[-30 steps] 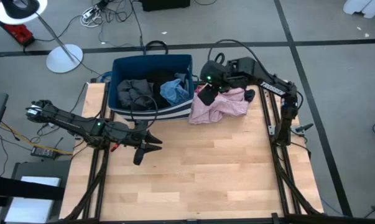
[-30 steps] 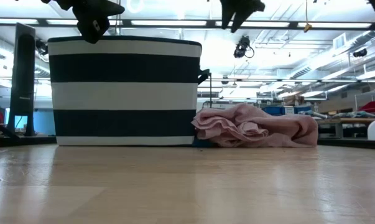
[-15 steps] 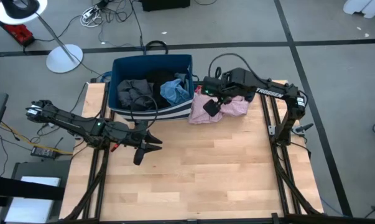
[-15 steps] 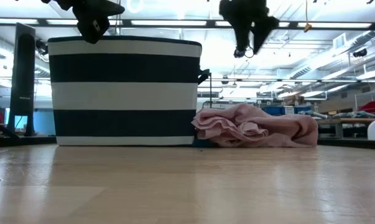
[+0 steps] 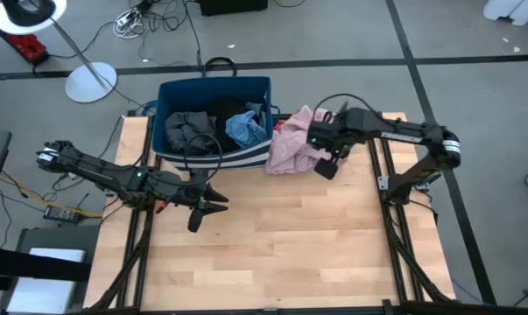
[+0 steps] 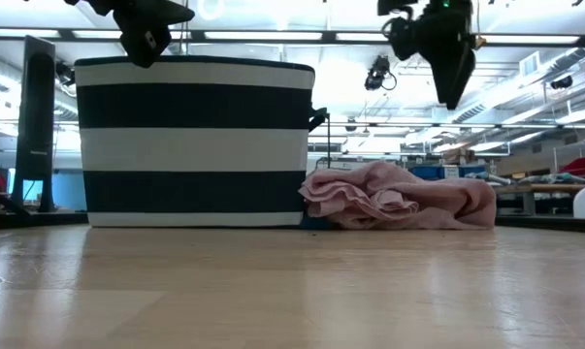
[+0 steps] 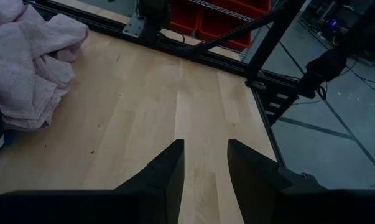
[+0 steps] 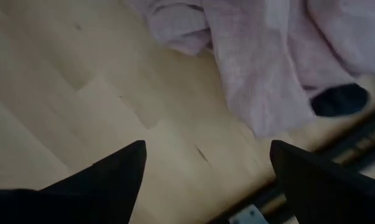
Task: Sort clothes
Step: Put the pink shirt into the blue laundry bin
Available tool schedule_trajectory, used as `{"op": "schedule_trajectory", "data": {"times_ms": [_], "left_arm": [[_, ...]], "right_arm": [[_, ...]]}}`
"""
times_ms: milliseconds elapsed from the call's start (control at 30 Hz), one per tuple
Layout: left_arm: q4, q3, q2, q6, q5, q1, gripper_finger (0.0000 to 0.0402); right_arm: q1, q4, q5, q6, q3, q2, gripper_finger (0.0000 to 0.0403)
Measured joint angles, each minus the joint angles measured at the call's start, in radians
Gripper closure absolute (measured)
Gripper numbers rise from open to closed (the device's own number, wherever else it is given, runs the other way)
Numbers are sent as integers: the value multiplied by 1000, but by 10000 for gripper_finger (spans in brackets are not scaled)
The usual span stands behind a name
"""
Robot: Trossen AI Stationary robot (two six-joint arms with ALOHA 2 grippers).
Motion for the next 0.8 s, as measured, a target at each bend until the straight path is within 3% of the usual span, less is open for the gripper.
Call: {"op": "schedule_trajectory", "data": {"times_ms": [267,467,800], "left_arm": [[7,0,0,0,0,0,275],[8,0,0,0,0,0,275],[8,0,0,0,0,0,275]], "right_arm": [[-124,213,-51,-285,-97,-61,66],[-212,339,-119,-485,-97,48,66],[-307,485,-128,-727,-97,237,70]]}}
